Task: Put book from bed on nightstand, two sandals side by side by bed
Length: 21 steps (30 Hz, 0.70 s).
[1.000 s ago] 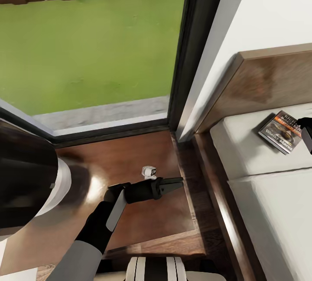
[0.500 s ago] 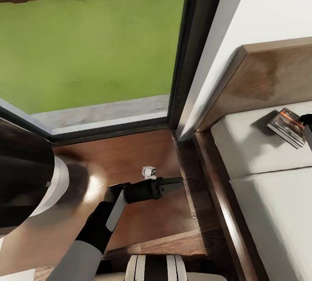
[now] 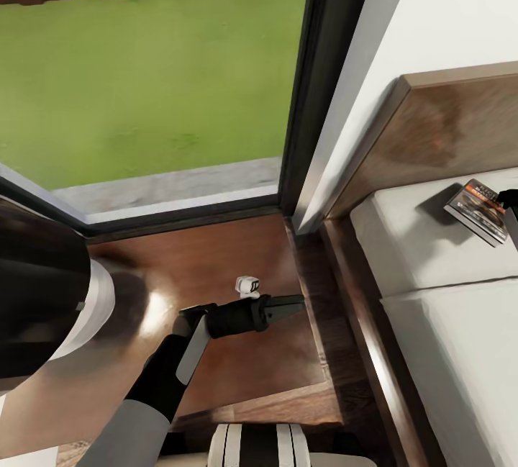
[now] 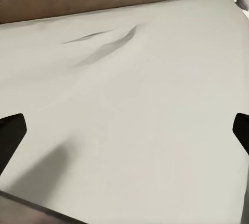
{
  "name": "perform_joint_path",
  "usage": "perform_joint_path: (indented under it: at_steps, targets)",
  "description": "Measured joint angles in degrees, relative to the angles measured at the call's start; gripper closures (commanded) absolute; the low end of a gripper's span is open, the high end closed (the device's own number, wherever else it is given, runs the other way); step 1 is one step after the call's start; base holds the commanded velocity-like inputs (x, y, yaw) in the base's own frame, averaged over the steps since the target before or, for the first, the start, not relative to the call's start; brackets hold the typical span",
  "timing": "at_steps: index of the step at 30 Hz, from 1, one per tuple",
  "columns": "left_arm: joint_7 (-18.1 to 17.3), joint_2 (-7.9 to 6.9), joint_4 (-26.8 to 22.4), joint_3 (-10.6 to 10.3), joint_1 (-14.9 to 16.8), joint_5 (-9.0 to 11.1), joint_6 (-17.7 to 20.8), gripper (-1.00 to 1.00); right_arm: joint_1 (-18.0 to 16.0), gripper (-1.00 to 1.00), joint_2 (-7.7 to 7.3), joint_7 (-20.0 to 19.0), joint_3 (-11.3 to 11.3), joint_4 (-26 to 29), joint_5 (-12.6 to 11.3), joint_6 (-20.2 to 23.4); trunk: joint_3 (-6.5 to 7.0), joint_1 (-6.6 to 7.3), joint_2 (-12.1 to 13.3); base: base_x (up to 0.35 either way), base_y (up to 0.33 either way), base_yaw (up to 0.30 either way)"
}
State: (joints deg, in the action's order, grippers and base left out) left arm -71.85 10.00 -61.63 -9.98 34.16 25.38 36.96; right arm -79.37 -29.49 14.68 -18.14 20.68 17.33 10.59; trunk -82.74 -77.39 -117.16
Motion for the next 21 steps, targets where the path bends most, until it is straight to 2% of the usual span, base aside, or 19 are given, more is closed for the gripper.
perform_joint_path:
  at_steps: [21]
  targets:
    - [0.0,0.0,0.0,0.0,0.0,0.07,0.0,-1.0,0.0,-1.0,0.0,-0.02,0.02,-0.3,0.01,-0.01,0.18,0.22,0.4,0.0,0.0,0.0]
